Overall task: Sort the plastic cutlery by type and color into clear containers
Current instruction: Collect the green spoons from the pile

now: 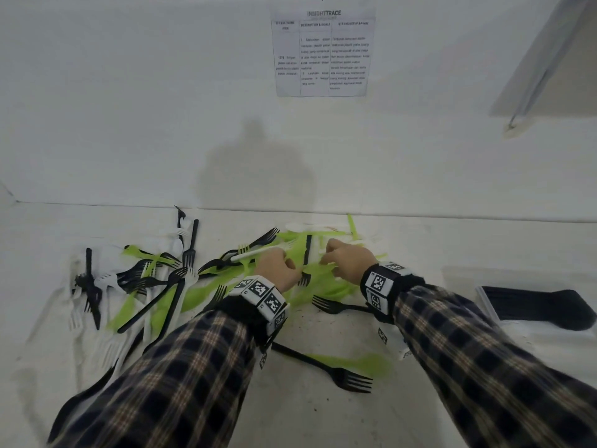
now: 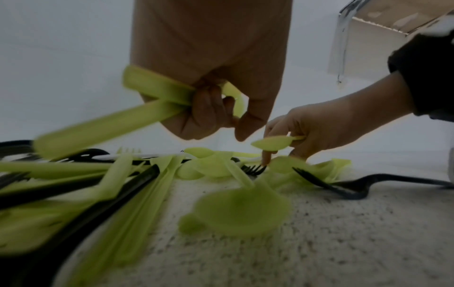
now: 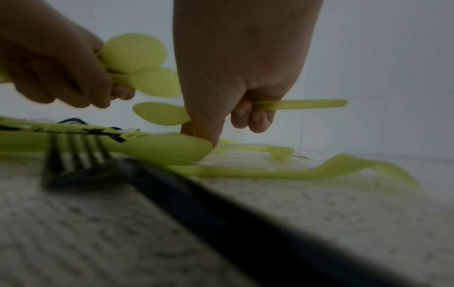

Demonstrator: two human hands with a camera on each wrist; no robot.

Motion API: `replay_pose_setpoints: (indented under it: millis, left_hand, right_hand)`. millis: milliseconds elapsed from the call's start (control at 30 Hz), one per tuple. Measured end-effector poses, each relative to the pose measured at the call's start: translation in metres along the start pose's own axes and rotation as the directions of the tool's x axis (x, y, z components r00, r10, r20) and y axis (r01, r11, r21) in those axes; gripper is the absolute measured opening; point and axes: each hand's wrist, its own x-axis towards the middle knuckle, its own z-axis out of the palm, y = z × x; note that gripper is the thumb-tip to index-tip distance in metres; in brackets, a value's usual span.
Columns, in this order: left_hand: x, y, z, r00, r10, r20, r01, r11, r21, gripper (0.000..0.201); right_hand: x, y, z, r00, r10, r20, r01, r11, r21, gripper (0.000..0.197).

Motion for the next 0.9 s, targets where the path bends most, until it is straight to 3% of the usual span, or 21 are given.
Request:
replay_pose_setpoints:
  millis: [167,267,333,500,633,700,800,900]
  left_hand:
    - [0.003,-0.013,-0.011,0.992,-0.090,-0.084,0.087,0.995,-0.039,0.030]
    - [0.006,-0.023,-0.023,0.989,-0.134,-0.056,0.134,0.991,0.002,0.021]
    - [0.007,-0.030,-0.026,0.988,-0.150,-0.023,0.151,0.988,0.018,0.022]
    - [0.002,-0.032,-0.021,0.987,-0.145,-0.073,0.148,0.989,0.031,0.034]
    - [0.003,-0.025,-0.013,0.997,-0.055,-0.051,0.057,0.998,0.023,0.027]
    - [0.008,-0.021,-0.011,0.999,-0.012,-0.037,0.013,0.999,0.034,0.019]
    - [0.011,-0.007,-0.007,0.996,0.084,0.002,-0.084,0.991,0.106,0.019]
    - [0.013,0.014,0.002,0.980,0.171,0.102,-0.186,0.969,0.160,0.026]
  right_hand:
    - [0.001,0.005,-0.005,0.990,-0.025,-0.141,0.070,0.942,0.330,0.031]
    - [-0.001,0.004,-0.011,0.946,0.089,-0.312,0.093,0.847,0.524,0.027]
    - [0.000,0.002,-0.016,0.913,0.217,-0.346,0.055,0.774,0.631,0.026]
    - [0.011,0.004,-0.023,0.835,0.489,-0.252,-0.158,0.652,0.742,0.029]
    - [0.009,0.014,-0.018,0.770,0.631,-0.094,-0.330,0.519,0.788,0.042]
    - [0.006,0.020,-0.013,0.764,0.644,-0.045,-0.420,0.549,0.723,0.049]
    - [0.001,0.029,-0.009,0.760,0.648,-0.044,-0.496,0.623,0.605,0.035]
    - [0.000,0.037,-0.012,0.701,0.712,-0.043,-0.534,0.564,0.630,0.028]
